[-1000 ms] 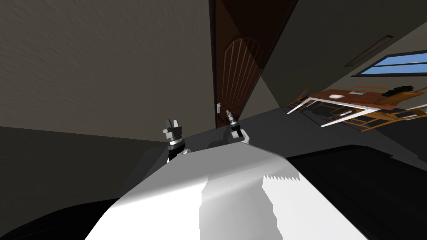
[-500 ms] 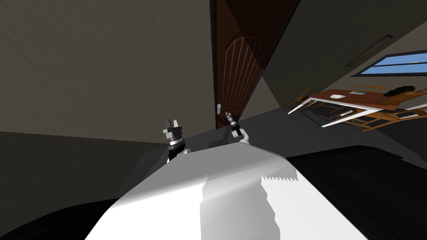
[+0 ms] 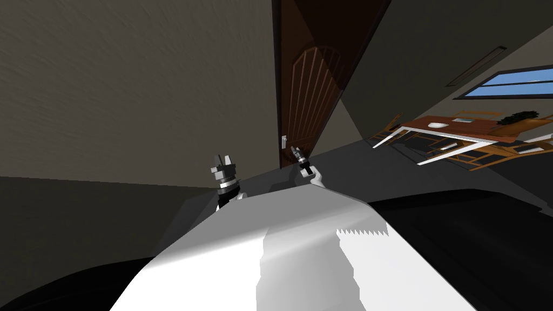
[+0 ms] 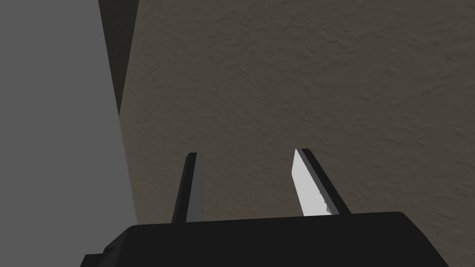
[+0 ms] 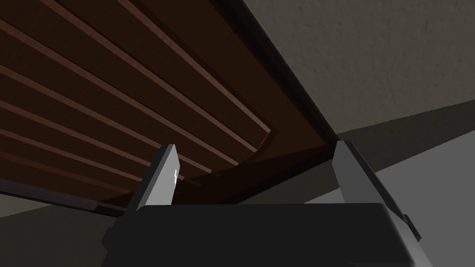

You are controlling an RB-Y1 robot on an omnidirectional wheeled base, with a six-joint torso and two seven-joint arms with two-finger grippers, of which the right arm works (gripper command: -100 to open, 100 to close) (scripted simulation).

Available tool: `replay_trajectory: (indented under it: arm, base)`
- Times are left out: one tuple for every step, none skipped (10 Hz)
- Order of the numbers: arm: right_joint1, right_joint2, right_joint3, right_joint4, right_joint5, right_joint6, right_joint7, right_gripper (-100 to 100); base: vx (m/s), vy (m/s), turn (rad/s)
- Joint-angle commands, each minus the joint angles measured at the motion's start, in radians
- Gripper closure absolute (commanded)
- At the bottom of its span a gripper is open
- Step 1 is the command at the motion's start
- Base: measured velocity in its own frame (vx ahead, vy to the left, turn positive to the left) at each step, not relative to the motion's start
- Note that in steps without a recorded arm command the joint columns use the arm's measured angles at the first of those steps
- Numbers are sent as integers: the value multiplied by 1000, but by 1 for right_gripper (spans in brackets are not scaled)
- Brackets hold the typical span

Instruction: Pull the door open

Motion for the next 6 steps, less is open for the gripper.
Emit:
replay_trajectory:
  arm:
    - [-13, -7, -2, 30, 9, 1, 14, -100]
    - [-30, -15, -7, 68, 23, -5, 34, -100]
    - [-48, -24, -12, 99, 37, -11, 55, -100]
    - [-48, -24, -12, 106, 37, -11, 55, -100]
    - [-66, -32, -16, 141, 50, -16, 75, -100]
    - [-66, -32, -16, 144, 50, -16, 75, -100]
  base:
    - [65, 17, -5]
    - [60, 14, -11]
    - [83, 17, -13]
    - [61, 10, -7]
    - [55, 10, -10]
    - [43, 7, -7]
